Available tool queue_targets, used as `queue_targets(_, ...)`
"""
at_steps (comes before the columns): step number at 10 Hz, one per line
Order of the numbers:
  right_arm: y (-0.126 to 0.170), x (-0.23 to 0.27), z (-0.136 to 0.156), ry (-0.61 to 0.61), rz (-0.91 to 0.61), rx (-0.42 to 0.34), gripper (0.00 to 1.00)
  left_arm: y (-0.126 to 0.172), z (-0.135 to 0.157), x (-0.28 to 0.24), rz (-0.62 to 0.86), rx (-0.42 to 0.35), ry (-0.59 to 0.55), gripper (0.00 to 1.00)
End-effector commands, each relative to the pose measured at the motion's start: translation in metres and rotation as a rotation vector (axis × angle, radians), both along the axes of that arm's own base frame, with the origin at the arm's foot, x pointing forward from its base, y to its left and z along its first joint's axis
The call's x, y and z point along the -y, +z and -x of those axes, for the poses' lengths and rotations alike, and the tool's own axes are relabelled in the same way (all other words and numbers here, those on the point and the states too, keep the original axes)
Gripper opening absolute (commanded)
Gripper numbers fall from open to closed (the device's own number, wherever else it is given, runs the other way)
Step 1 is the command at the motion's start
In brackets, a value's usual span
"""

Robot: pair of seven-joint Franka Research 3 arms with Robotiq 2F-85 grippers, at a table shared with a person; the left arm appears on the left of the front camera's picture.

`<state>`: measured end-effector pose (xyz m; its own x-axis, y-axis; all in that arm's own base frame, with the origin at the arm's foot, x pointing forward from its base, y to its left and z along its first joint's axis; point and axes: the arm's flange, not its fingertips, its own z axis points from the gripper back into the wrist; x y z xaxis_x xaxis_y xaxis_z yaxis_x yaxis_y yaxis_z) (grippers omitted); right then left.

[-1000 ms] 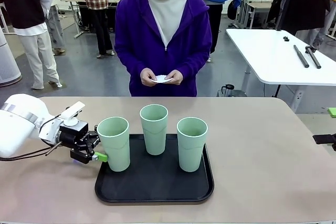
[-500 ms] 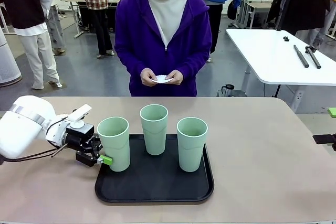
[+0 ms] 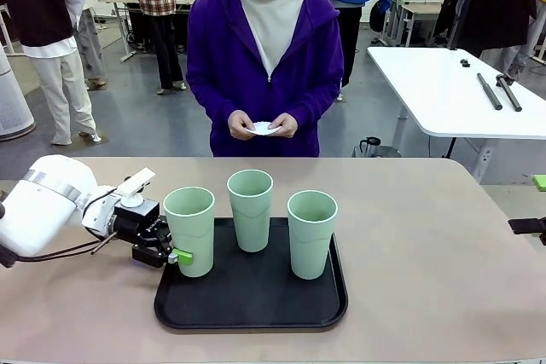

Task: Place coasters on the table and set cups on them.
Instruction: Pick up one Reusable plastic cup and place it on a coaster set by the human.

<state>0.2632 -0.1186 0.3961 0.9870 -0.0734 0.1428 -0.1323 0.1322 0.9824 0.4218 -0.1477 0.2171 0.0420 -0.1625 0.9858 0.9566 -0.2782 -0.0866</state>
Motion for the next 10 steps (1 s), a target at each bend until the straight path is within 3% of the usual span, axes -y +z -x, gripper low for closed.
queue_targets(1, 0.002, 0.0, -0.001, -0.004, -0.011, 0.004, 1.0, 0.001, 0.0, 0.003, 0.008, 0.012, -0.002, 0.0)
queue_targets(2, 0.002, 0.0, -0.001, -0.004, -0.011, 0.004, 1.0, 0.007, 0.004, 0.002, 0.001, 0.018, -0.003, 0.25)
queue_targets(3, 0.002, 0.0, -0.001, -0.004, -0.011, 0.004, 1.0, 0.019, 0.008, -0.003, 0.0, 0.027, 0.011, 0.0)
queue_targets(4, 0.002, 0.0, -0.001, -0.004, -0.011, 0.004, 1.0, 0.041, 0.014, -0.011, 0.007, 0.035, 0.034, 0.05)
queue_targets(8, 0.002, 0.0, -0.001, -0.004, -0.011, 0.004, 1.0, 0.159, 0.026, -0.041, -0.007, 0.015, 0.198, 0.05)
queue_targets(10, 0.002, 0.0, -0.001, -0.004, -0.011, 0.004, 1.0, 0.196, 0.024, -0.046, 0.012, 0.059, 0.231, 0.05)
